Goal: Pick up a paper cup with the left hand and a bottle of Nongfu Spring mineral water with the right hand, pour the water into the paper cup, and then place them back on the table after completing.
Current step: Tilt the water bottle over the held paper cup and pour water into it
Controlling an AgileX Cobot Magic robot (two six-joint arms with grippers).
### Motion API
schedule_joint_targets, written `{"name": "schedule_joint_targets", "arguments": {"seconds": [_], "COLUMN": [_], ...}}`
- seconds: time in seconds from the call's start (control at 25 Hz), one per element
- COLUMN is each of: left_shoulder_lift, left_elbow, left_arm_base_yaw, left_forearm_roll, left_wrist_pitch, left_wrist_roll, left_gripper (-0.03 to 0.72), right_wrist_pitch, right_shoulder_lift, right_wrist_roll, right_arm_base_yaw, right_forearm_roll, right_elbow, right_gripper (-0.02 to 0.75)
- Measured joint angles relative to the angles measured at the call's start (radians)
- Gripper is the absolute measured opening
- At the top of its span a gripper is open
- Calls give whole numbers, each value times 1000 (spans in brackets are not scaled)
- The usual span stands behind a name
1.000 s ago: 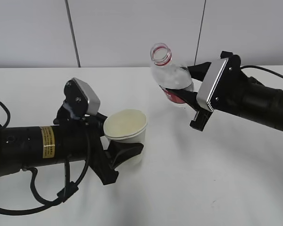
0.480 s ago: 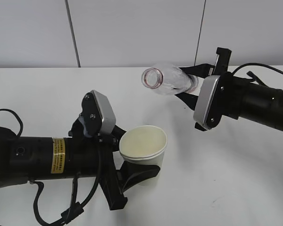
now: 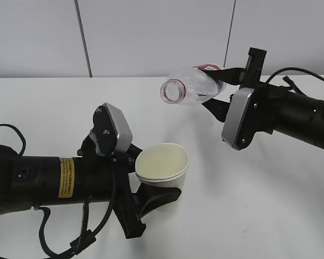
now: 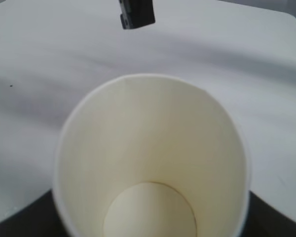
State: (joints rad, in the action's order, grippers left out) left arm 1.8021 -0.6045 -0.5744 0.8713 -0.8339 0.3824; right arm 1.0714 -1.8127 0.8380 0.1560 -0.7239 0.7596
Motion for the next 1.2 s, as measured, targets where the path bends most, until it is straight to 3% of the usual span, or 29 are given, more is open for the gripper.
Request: {"name": "schedule_joint_targets", "arguments": {"seconds": [0.28,1.2], "left_shoulder_lift": [-54,-86], "left_elbow": [0,0], "left_arm_base_yaw": [0,0], "left_forearm_roll": [-27,-16], "left_wrist_pitch": [107,91], "left_wrist_roll": [0,0], "left_gripper": [436,436], "right_wrist_pitch": [0,0], "right_shoulder_lift": [0,0], "right_wrist_roll": [82,357], "right_arm_base_yaw": [0,0], "right_forearm_roll": [36,43], "right_elbow": [0,0], "right_gripper": [328,328]}}
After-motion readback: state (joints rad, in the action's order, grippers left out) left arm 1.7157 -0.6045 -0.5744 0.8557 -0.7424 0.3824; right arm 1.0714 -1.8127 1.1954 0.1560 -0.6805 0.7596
